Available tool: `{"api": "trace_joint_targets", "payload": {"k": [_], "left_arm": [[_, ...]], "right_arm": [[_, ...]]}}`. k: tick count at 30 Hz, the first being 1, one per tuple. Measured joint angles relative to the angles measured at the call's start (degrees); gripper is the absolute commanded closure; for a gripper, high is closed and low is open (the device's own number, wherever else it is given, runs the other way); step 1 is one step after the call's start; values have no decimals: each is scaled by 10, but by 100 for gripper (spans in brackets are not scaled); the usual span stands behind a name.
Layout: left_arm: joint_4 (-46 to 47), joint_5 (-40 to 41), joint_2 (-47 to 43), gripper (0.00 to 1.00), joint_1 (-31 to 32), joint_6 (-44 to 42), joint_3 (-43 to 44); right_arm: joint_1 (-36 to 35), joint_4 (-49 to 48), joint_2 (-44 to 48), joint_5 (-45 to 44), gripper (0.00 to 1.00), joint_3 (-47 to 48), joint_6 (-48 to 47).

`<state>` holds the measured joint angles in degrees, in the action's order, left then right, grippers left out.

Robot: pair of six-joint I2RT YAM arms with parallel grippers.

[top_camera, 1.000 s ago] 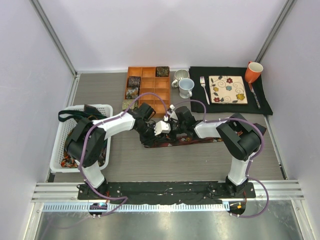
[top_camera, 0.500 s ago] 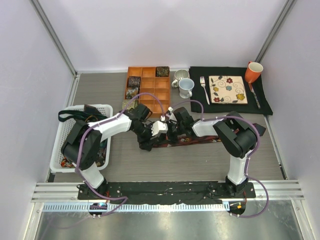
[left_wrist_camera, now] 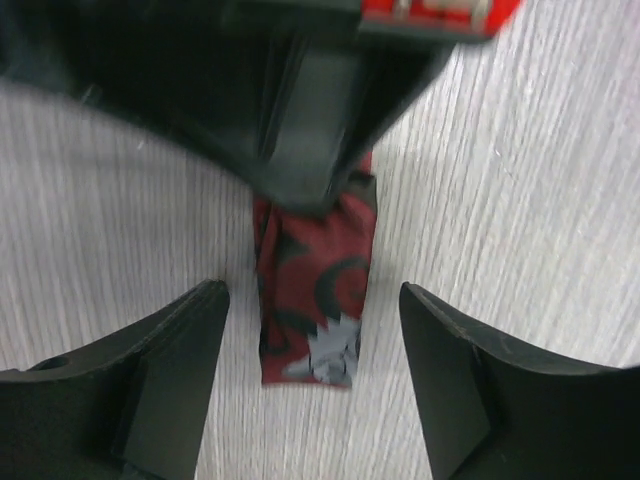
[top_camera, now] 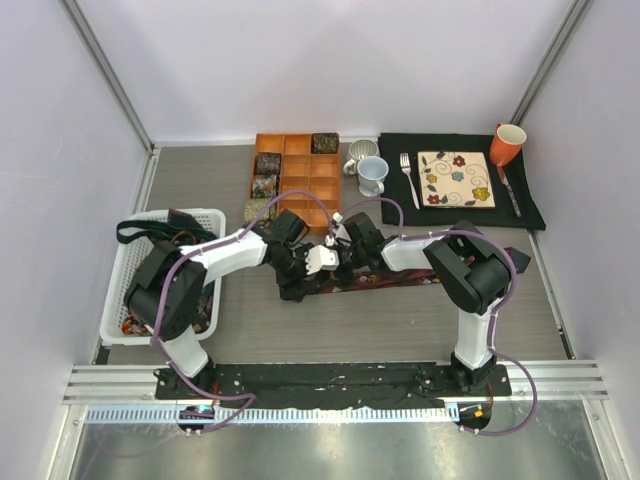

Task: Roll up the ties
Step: Roll the tie at the center of the board.

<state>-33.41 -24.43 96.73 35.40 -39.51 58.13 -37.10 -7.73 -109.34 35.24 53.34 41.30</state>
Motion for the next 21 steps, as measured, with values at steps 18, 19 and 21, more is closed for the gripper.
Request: {"api": "trace_joint_targets", "payload": {"k": [18,19,21], "left_arm": [[12,45,24,77,36,4,15],[13,45,24,77,36,5,15],[13,45,24,78,36,7,15]], "right_arm": [[-7,-1,15,0,64,-1,20],[-7,-9,17,3,64,-9,26],[-7,-20,17,10,68,-19,37]]}}
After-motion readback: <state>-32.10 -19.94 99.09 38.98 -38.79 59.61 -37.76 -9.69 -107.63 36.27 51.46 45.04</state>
